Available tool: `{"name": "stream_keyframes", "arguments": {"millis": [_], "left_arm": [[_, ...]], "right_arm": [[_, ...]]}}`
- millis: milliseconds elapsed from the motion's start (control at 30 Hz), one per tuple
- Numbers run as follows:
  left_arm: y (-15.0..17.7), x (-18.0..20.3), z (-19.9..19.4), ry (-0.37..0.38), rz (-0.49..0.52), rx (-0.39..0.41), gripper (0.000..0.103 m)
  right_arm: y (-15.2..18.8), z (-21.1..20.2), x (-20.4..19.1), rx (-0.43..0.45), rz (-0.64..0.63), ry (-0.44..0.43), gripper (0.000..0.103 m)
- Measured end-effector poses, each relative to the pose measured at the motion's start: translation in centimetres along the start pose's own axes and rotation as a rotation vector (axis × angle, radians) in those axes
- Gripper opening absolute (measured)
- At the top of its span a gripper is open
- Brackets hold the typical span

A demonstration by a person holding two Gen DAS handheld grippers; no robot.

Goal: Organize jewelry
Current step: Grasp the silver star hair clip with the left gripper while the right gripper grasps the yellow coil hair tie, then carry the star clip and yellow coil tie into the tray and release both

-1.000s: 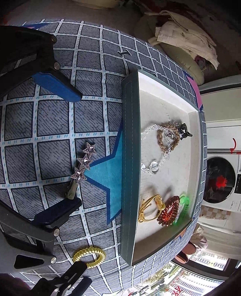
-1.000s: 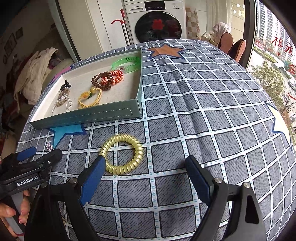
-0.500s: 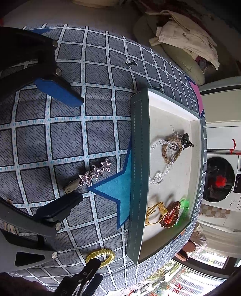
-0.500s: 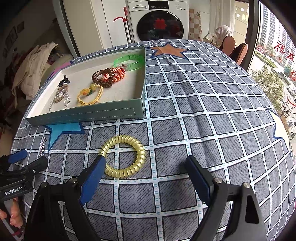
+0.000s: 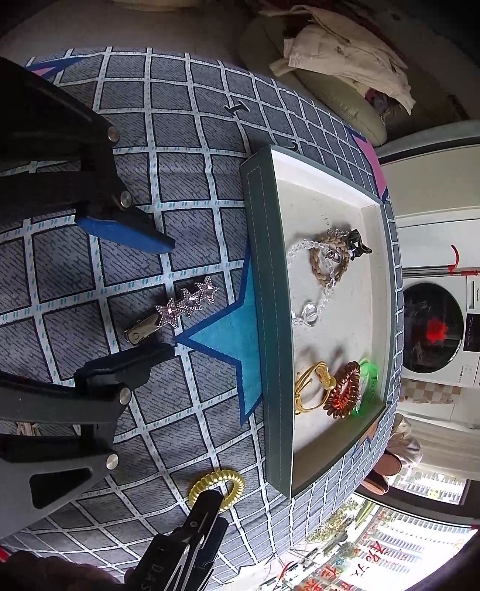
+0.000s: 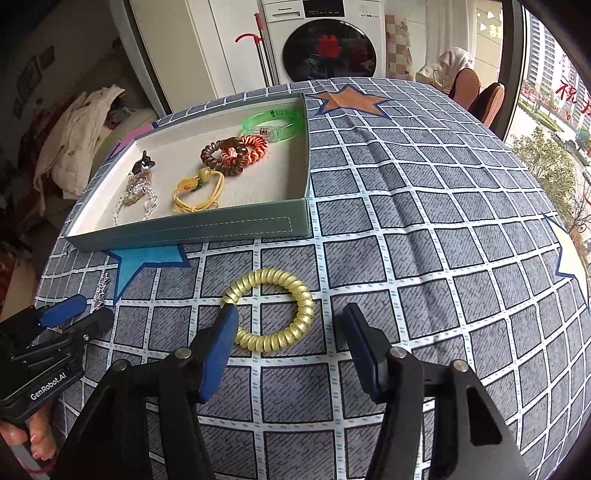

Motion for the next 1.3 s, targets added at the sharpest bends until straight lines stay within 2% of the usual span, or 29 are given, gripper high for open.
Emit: {"name": "stream_keyframes", "arguments": {"millis": [33,100,133,167,200,233,267,333,367,400,767,1300], "left_arm": [[0.0,0.0,0.0,0.004,0.005,0.003,0.056],[-0.1,-0.1,-0.1,0.013,0.009,0.002,0.056],[-0.1,-0.1,-0.1,0.015,0.012,0.005,0.052],[-0.1,-0.1,-0.2,0.016,0.018,0.009,0.044],[0.0,-0.2,-0.2,0.021,0.022,0.012,0.042],[0.0,-0.3,-0.2,0.026,0.023,0.013,0.041],[0.0,-0.3,-0.3,0.036,0.025,0.015,0.037],[0.1,-0.5,-0.4,0.053,0.027,0.021,0.037],[0.1,-0.6,-0.4,0.062,0.026,0.025,0.037],[0.1,-0.6,-0.5,0.07,0.025,0.029,0.037],[0.1,-1.9,-1.2,0.123,-0.022,0.056,0.037],[-1.1,-2.4,-3.1,0.13,0.0,0.117,0.037]], "right_arm": [[0.0,0.0,0.0,0.0,0.0,0.002,0.06],[0.0,-0.1,-0.1,0.0,0.003,-0.005,0.056],[0.0,-0.1,-0.1,0.0,0.005,-0.011,0.051],[0.0,-0.1,-0.2,-0.002,0.006,-0.019,0.046],[0.0,-0.1,-0.3,-0.003,0.007,-0.029,0.043],[0.0,-0.1,-0.3,-0.005,0.009,-0.032,0.037],[0.0,0.0,-0.4,-0.008,0.001,-0.011,0.029],[0.1,0.0,-0.6,0.007,-0.039,0.031,0.023],[0.2,-0.1,-0.6,0.01,-0.046,0.042,0.015],[0.2,-0.1,-0.6,0.01,-0.047,0.051,0.012],[0.3,-0.6,-1.0,0.021,-0.04,0.048,0.011],[-1.6,-2.4,-2.6,0.043,-0.009,-0.047,0.011]]}}
Point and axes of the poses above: each gripper's, at about its wrist camera, not at the fingertips, and z roughly the way its jaws point, x to its right, y to its underside, the point moved 5 cm from there along z, roughly the way its jaws point, and after that the axes turned 11 degrees about y, right-handed, at the moved point
